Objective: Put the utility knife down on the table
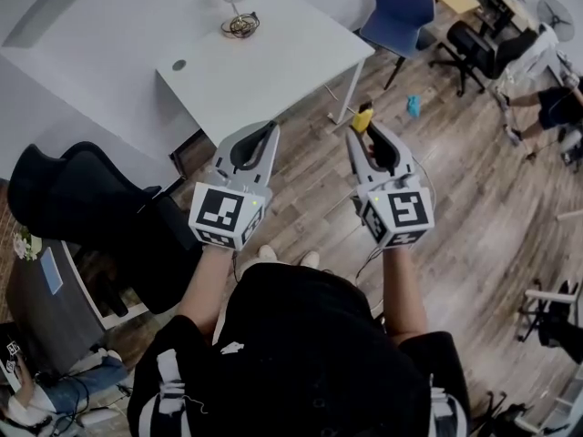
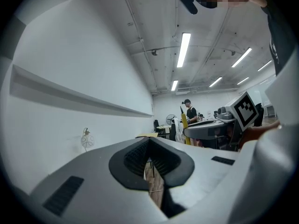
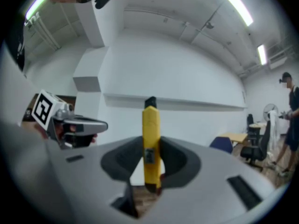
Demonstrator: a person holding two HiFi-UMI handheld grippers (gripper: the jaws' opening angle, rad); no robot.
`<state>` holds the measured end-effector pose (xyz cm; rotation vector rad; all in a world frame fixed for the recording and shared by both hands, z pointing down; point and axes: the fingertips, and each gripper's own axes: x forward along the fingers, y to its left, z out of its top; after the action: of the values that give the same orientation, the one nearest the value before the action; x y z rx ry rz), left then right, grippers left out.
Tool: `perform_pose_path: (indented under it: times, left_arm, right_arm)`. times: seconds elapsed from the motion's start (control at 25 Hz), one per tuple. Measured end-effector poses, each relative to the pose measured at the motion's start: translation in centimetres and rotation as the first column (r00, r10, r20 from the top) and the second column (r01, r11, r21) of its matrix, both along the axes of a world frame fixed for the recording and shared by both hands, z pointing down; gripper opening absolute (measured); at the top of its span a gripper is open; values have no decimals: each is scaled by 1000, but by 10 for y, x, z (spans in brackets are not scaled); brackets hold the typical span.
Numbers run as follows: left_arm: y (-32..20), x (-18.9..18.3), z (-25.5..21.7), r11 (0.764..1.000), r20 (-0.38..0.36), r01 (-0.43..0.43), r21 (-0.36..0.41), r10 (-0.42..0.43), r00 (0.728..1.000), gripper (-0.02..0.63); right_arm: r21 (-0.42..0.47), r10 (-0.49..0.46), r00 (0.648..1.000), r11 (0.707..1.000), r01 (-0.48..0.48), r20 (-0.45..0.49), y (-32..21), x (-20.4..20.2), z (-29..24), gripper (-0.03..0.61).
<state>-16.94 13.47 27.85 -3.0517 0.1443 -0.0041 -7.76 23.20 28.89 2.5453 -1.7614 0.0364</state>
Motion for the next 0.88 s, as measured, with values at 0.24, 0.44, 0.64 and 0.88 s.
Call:
perform_pose_path:
  times: [0.24, 0.44, 0.64, 0.88]
  left_arm:
    - [24, 19, 9, 1000, 11, -4, 2, 4, 1000, 15]
    - [37, 34, 20, 1000, 31, -16, -10, 16, 999, 15]
    - [35, 50, 19, 1000, 29, -19, -7, 19, 999, 15]
    - [21, 72, 18, 1000, 23, -25, -8, 25, 999, 15]
  right_arm:
    - [-5, -17, 1000, 1000, 17, 13, 24, 15, 13, 135]
    - [2, -5, 999, 1000, 5, 40, 36, 33, 23, 136]
    - [2, -2, 999, 1000, 2, 38, 35, 49, 24, 136]
    - [-6, 6, 999, 1000, -6, 34, 25, 72, 25, 136]
